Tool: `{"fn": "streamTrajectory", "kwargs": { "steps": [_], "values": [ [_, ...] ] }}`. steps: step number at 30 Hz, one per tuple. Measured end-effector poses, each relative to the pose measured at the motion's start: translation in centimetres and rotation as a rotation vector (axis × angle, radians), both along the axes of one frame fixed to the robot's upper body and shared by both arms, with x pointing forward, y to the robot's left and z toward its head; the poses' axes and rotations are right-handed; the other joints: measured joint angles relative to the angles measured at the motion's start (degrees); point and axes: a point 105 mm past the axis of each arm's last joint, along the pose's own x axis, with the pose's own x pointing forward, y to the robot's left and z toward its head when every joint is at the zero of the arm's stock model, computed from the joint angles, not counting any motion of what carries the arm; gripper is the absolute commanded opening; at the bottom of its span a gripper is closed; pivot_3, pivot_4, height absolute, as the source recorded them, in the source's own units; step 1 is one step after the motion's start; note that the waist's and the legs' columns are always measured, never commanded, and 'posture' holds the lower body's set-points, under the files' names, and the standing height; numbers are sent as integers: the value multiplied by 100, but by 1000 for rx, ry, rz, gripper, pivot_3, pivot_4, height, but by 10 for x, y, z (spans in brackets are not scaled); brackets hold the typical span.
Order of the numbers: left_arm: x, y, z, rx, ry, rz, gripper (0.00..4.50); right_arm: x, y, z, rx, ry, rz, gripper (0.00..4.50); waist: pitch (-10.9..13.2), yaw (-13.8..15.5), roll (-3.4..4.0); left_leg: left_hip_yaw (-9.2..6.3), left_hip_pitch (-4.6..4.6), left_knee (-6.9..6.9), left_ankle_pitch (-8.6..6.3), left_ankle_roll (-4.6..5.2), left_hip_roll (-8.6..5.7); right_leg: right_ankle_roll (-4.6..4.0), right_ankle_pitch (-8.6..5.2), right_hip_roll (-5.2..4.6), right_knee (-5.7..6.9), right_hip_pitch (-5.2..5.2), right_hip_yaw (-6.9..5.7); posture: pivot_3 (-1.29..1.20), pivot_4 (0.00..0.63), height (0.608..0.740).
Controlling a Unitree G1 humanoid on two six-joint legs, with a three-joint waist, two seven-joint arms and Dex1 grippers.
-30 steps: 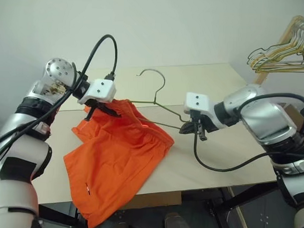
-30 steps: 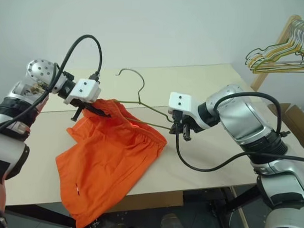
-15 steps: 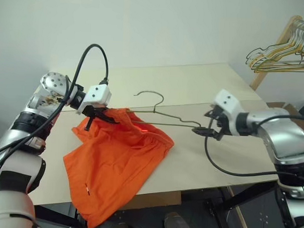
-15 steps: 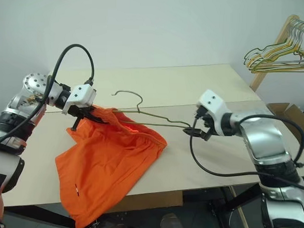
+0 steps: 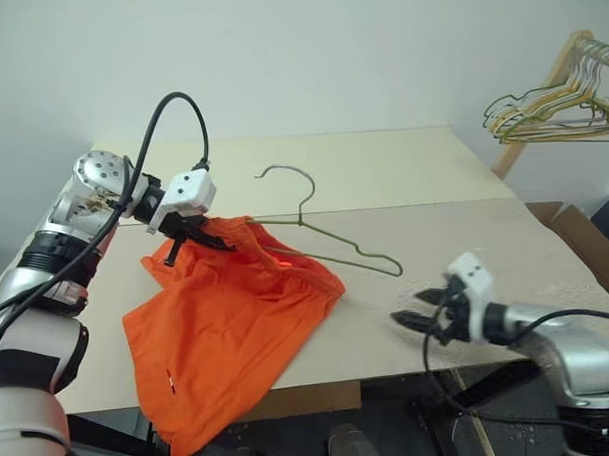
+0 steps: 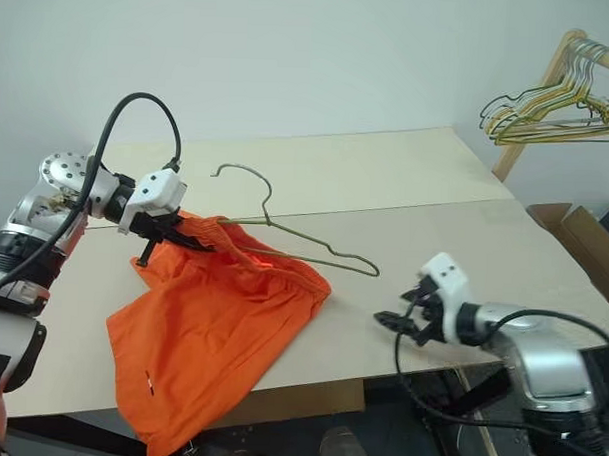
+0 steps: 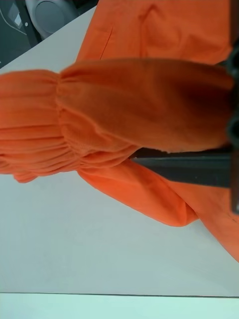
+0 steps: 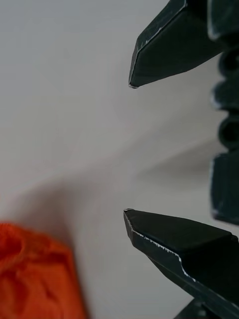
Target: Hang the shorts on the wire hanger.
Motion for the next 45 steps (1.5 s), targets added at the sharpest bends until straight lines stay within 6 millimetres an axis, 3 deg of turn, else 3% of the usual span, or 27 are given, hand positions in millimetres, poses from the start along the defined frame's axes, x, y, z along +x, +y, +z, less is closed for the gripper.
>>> {"fn": "streamTrajectory", "kwargs": {
  "steps": [4,9,10,13,23,32,39,45],
  "values": [
    [2,0,4,-9,-8,10,0,9,45,-1,146,-11,16,4487,0,13,-1,0,-1,0,0,-1,-2,0,0,-3,0,-3,2,-199,0,740],
    [4,8,8,-19,-14,46,0,19,64,-2,186,2,10,4487,-9,51,-14,-3,0,0,1,-1,-9,0,0,-5,1,-1,0,-190,0,740],
    [4,7,8,-21,-13,48,0,20,69,-4,195,11,12,4320,-10,49,-16,-2,0,0,1,-2,-9,0,0,-4,1,-1,1,-190,0,740],
    [5,2,9,-27,-15,36,0,18,84,-10,233,45,35,3589,-11,52,-17,-4,0,0,1,-2,-12,0,0,-4,5,-2,0,-187,0,740],
    [7,0,13,-36,-29,37,0,19,84,-5,265,34,42,69,-11,20,-17,-5,4,0,1,-2,-12,0,0,-3,20,-5,0,-186,0,740],
    [5,3,12,-43,-28,46,0,16,61,5,107,-94,81,28,-12,28,-18,-5,4,0,1,-2,-13,1,0,-4,20,-5,-2,-184,0,740],
    [6,20,-3,-15,27,123,0,2,49,18,22,-188,156,28,-14,23,-22,-5,5,0,1,-2,-11,1,0,-2,18,-3,-5,-197,0,740],
    [-4,34,-11,-6,40,132,0,8,30,18,-12,-187,142,28,-14,21,-23,-5,6,0,1,-2,-10,1,0,-4,16,-1,-3,-197,0,740]
  ]
}}
